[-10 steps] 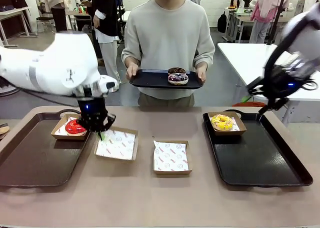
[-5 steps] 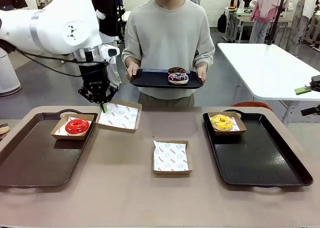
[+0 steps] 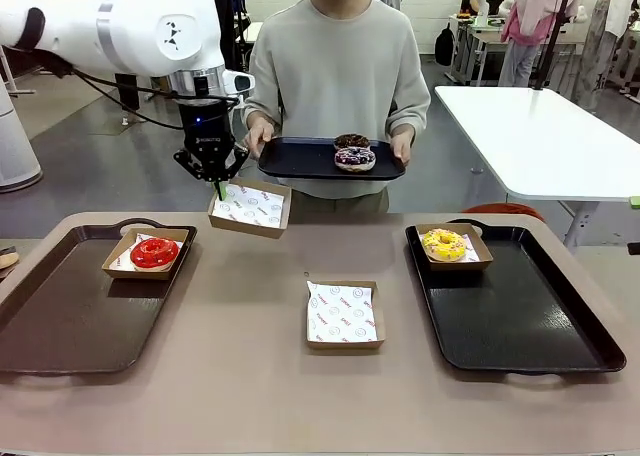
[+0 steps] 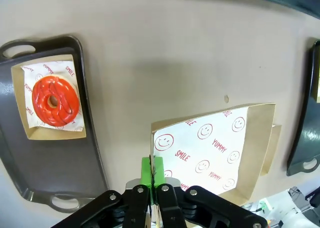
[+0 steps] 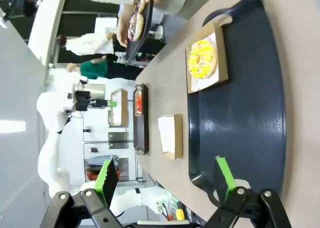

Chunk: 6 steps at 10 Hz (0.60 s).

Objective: Individually package the donuts and arrange them on the tray.
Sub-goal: Place the picked Paper togo box on the Handle tray while simultaneously picking up another Paper togo box from the table with the other hand.

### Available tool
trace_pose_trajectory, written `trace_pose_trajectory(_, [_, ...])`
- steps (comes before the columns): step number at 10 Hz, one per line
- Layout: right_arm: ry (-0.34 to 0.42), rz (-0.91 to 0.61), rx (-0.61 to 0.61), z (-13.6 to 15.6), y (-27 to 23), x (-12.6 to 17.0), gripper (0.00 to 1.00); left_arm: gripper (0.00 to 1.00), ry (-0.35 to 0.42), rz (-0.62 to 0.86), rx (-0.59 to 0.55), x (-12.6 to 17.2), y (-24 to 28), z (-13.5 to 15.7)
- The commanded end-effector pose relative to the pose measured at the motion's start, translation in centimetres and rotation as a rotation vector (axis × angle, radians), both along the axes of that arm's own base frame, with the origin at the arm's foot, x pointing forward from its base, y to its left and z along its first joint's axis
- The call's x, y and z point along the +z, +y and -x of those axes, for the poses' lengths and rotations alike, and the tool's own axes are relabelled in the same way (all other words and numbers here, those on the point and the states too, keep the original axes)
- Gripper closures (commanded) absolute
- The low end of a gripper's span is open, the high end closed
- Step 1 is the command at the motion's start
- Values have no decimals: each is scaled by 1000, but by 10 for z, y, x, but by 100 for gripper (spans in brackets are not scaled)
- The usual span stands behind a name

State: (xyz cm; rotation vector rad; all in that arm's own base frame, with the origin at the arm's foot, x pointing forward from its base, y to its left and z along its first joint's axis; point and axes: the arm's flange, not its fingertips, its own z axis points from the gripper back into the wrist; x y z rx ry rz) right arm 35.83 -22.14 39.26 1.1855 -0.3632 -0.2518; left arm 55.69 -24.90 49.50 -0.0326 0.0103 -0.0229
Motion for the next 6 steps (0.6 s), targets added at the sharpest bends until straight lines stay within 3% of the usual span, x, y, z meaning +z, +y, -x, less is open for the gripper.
trace_pose_trajectory(1, [-57, -49, 11, 11, -5, -11, 0, 100, 20, -48, 17, 5, -7, -21])
trace_pose_trajectory(6, [-55, -29, 67, 9, -9, -22, 0, 100, 35, -59, 35, -1, -2, -41])
